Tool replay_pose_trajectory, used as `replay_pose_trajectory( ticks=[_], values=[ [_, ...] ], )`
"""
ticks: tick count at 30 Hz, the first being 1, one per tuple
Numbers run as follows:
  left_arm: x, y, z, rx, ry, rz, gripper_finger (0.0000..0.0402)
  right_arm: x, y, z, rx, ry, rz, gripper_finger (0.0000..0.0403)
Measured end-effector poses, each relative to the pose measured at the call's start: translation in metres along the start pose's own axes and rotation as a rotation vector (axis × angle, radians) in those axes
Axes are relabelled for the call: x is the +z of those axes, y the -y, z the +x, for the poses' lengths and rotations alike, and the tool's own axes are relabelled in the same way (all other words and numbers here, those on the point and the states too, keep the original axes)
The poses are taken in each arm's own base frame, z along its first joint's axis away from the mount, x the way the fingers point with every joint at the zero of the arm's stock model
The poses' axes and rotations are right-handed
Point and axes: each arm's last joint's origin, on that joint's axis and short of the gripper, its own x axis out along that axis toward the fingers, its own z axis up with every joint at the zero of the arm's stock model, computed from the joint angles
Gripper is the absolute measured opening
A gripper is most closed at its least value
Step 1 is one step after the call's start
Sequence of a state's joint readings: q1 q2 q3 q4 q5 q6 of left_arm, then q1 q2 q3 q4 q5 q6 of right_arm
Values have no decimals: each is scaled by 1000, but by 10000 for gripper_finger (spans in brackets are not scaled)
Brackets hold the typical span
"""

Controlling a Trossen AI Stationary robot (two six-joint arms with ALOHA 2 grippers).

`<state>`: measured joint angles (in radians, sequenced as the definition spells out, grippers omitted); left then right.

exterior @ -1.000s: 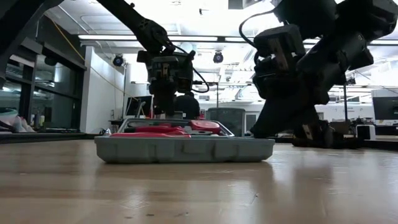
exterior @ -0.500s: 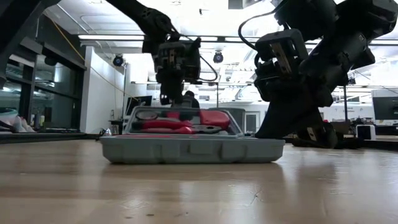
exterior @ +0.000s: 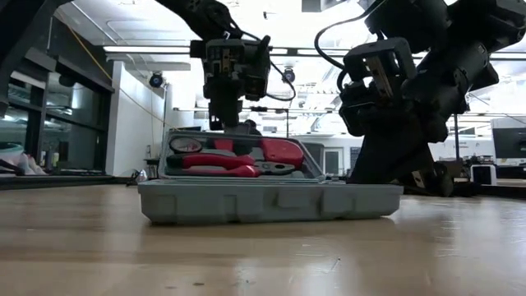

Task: Prefit tool cases
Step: Close the gray tool case

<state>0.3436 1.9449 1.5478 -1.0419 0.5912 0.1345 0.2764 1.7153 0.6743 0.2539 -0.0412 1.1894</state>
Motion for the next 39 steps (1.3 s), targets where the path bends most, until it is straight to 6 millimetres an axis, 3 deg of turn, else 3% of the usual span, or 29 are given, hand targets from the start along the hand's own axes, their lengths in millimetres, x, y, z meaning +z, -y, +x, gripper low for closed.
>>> replay_pose_trajectory(
  ticks=[6,11,16,23,31,39],
  values=[
    [-2,13,-9,43,13,13,0,2,-2,-3,4,36,-14,0],
    [-2,15,-11,46,26,16,0,8,-16,-22,53,135,-38,0],
    [-1,16,-11,45,33,20,0,-8,-23,-32,53,60,-78,0],
    [-1,15,-11,50,36,13,0,-35,-27,-32,66,-96,-147,0],
    [0,20,-8,47,34,-7,0,-40,-22,-9,95,-130,-139,0],
    [1,25,-5,45,35,-24,0,-45,-32,12,67,-148,-143,0]
  ],
)
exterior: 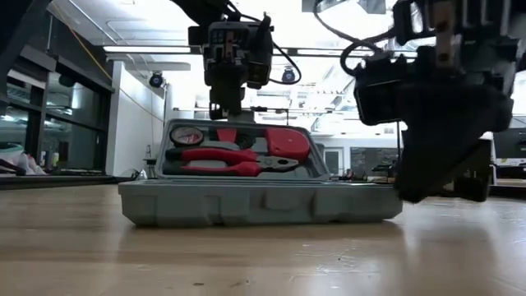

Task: Prefit tool cases
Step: Close the gray tool case

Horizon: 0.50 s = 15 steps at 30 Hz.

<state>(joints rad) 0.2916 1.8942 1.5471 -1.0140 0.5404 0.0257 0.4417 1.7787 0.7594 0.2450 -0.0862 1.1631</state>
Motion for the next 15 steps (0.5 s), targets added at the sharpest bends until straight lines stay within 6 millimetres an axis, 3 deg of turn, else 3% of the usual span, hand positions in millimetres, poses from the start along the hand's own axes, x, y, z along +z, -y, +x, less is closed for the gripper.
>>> replay_pose_trajectory(
  ticks=[8,15],
  values=[
    [-1,24,10,-12,-22,-32,0,5,-7,12,-35,29,39,0],
    [-3,81,14,-89,39,-61,0,5,-4,17,-61,77,62,0]
  ],
)
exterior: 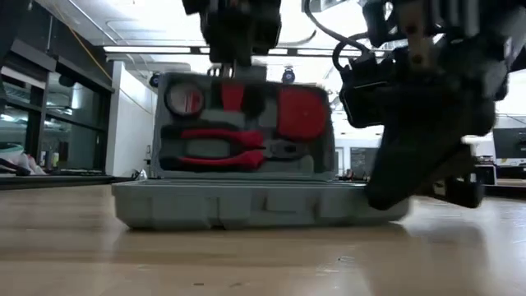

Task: Prefit tool cases
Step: Close the gray tool case

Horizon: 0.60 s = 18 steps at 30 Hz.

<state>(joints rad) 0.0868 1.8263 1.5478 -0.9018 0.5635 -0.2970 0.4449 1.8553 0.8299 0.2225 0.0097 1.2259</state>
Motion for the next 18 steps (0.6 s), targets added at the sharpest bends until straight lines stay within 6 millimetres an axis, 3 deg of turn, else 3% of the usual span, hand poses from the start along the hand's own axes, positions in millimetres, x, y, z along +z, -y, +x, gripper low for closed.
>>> replay_pose_trajectory(
  ticks=[7,13,18],
  values=[
    [-14,54,52,-15,10,22,4,2,6,1,-66,99,31,0],
    [-35,48,102,59,-87,21,29,-14,-2,0,-34,77,40,0],
    [-44,35,123,111,-65,10,43,-31,-7,-2,-24,74,81,0]
  ],
)
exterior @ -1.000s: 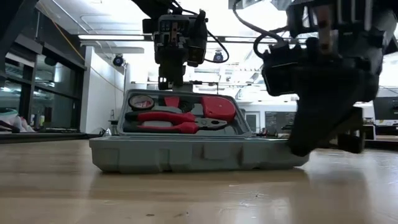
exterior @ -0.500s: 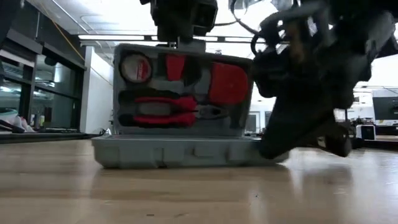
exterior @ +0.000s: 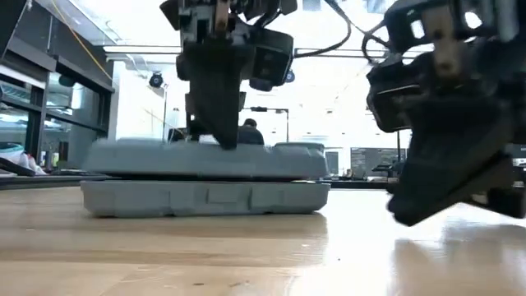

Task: Prefit tool cases
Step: Close the gray tool case, then return to Home Position

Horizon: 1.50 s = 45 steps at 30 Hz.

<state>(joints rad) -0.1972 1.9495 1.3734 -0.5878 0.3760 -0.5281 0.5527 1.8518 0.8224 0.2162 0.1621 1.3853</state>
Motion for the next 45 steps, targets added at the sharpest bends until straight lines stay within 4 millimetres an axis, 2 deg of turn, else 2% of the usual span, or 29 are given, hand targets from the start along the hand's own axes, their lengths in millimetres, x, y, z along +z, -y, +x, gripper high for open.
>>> replay_pose_trajectory(
  ticks=[5,8,10,13,17,21,25,29,33,38,41,45],
  values=[
    [-9,-7,12,-2,20,-8,45,-10,-9,-13,15,50,43,0],
    [-11,-2,7,-13,37,-19,45,-13,-14,-23,29,82,42,0],
    [-11,7,-6,-11,102,-3,46,-12,-18,-30,46,93,42,0],
    [-14,26,-35,9,230,25,46,-8,-21,-39,40,115,36,0],
    [-29,42,-69,89,361,3,46,3,-24,-51,36,152,16,0],
    [-52,49,-82,235,377,-74,46,22,-24,-54,37,176,-13,0],
    [-73,52,-69,349,277,-121,46,49,-20,-51,49,155,-54,0],
    [-87,57,-52,353,227,-153,46,78,-15,-50,75,151,-85,0],
    [-111,46,-29,351,164,-250,46,102,-6,-51,74,146,-104,0],
    [-139,30,-4,344,101,-332,46,122,3,-52,81,128,-119,0],
    [-142,16,9,287,140,-351,46,130,8,-53,82,118,-125,0],
    [-134,-10,16,228,202,-412,46,134,14,-52,63,94,-124,0]
  ],
)
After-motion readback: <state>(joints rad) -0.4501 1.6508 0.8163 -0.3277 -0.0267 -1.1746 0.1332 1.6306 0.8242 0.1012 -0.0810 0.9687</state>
